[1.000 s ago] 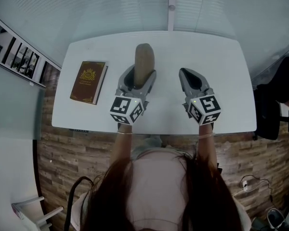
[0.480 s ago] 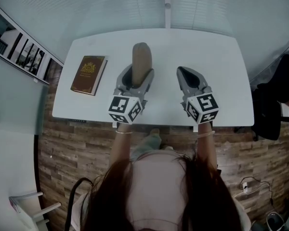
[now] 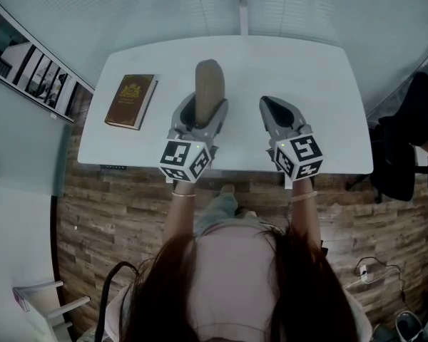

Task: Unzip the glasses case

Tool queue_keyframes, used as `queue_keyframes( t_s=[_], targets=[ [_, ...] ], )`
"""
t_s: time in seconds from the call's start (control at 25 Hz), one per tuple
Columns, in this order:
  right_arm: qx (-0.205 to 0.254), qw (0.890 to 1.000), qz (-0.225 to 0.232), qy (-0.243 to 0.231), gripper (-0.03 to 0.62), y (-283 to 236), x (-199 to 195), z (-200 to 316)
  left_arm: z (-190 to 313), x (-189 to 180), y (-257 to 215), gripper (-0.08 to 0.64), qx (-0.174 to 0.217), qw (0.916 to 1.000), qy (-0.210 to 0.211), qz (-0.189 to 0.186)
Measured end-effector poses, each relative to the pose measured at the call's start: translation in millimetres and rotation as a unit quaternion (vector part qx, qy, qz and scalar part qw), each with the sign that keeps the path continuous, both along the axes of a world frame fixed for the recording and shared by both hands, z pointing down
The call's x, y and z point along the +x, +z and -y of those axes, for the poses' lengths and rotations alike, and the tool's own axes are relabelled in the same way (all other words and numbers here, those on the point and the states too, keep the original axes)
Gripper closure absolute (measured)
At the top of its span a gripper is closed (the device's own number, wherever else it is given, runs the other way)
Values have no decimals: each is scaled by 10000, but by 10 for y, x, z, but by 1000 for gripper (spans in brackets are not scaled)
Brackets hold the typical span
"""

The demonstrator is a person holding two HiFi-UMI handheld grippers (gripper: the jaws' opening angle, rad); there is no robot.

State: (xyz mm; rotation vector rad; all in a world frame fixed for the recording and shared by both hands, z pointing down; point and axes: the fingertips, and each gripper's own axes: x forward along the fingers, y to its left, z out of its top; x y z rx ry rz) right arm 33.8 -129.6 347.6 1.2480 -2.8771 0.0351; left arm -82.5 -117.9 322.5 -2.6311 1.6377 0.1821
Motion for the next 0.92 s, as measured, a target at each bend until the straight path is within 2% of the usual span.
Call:
queue_keyframes(
  t_s=[0.6,0.92],
  targets=[
    [-41,10000,25,-9,591,38,187,-300,-274,212,1,285,-41,9998,31,-180],
    [-154,9999,-10,-28,591,158,307,-381,-340,297,73,284,-110,9991,-33,-400]
  ],
)
